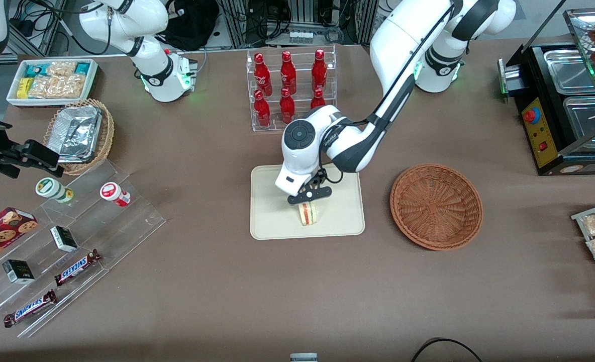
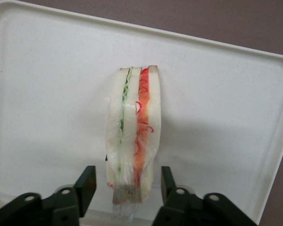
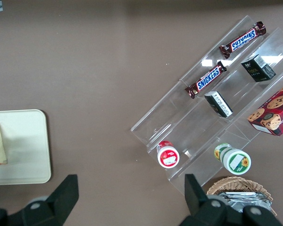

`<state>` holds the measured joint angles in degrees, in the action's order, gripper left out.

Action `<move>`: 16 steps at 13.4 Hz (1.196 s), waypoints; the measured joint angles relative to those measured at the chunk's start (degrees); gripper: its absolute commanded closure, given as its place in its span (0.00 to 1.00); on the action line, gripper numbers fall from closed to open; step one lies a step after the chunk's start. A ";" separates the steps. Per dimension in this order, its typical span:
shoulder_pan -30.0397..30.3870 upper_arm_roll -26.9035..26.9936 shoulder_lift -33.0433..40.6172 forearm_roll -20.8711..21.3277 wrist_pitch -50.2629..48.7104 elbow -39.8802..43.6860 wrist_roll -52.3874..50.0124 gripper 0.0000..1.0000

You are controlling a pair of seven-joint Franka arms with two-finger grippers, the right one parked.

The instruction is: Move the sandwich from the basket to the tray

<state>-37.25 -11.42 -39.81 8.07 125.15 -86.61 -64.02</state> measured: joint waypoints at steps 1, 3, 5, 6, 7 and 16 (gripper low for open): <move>-0.14 -0.01 0.16 0.10 -0.11 0.25 0.01 0.00; -0.22 0.03 1.55 0.22 -2.48 1.14 0.01 0.00; -0.03 0.42 4.27 0.28 -6.38 1.75 0.01 0.00; 0.33 0.68 5.71 0.28 -8.23 1.76 -0.01 0.00; 1.02 0.97 6.96 0.29 -10.47 1.74 -0.01 0.00; 15.15 1.37 14.85 0.24 -22.69 -3.01 11.96 0.00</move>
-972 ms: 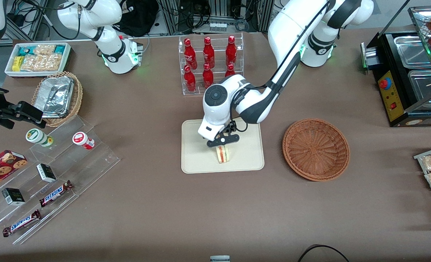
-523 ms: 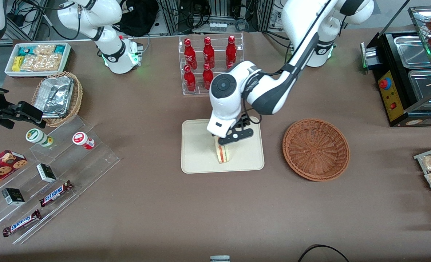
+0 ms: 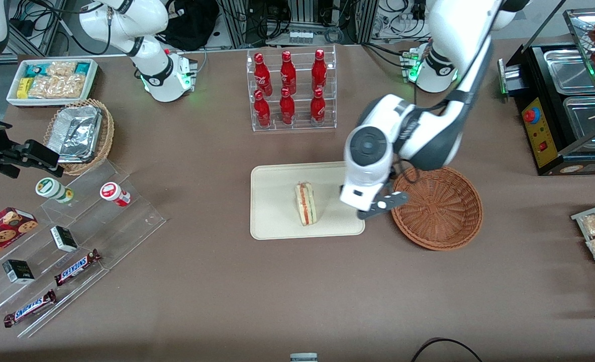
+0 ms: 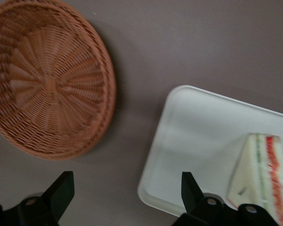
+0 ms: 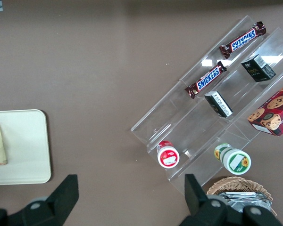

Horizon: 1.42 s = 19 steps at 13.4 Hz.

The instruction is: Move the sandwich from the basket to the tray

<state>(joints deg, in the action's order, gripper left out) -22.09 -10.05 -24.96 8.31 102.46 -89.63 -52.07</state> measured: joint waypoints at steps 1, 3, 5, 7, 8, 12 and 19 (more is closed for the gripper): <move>1.91 0.00 1.56 -0.30 -0.01 -1.78 3.17 0.00; 5.30 -0.02 4.80 -1.71 -0.04 -5.40 8.97 0.00; 8.40 0.00 8.25 -3.11 -0.07 -8.84 14.74 0.00; 11.08 0.00 11.64 -4.31 -0.11 -12.07 19.62 0.00; 12.40 0.01 13.23 -4.91 -0.27 -13.37 21.68 0.00; 18.16 0.09 17.98 -7.86 -5.33 -14.69 30.52 0.00; 22.79 0.18 25.37 -9.91 -13.88 -12.85 40.66 0.00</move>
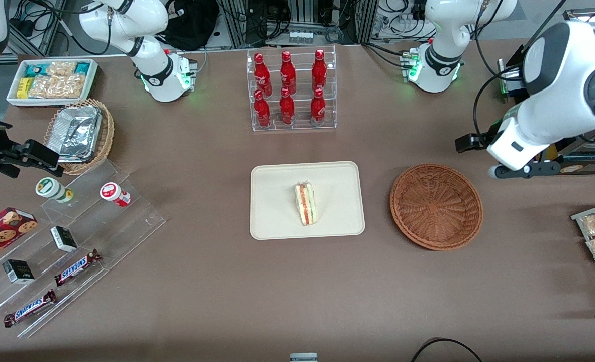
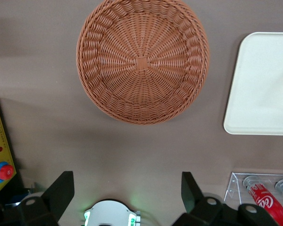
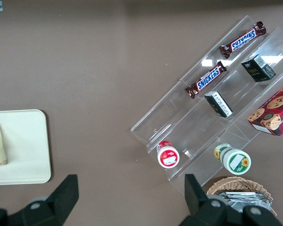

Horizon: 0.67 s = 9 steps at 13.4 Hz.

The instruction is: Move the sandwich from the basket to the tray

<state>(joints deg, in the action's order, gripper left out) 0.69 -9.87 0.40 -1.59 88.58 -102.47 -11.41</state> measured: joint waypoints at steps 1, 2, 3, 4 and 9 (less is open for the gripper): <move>0.00 0.39 0.96 0.00 -0.71 0.17 0.93 0.00; 0.00 1.08 1.69 0.00 -1.43 0.58 2.13 0.00; 0.02 2.02 2.18 0.01 -2.57 1.42 3.50 0.00; 0.04 2.85 2.44 0.01 -3.51 2.43 4.49 0.00; 0.08 3.61 2.57 1.68 -4.03 5.05 5.24 0.00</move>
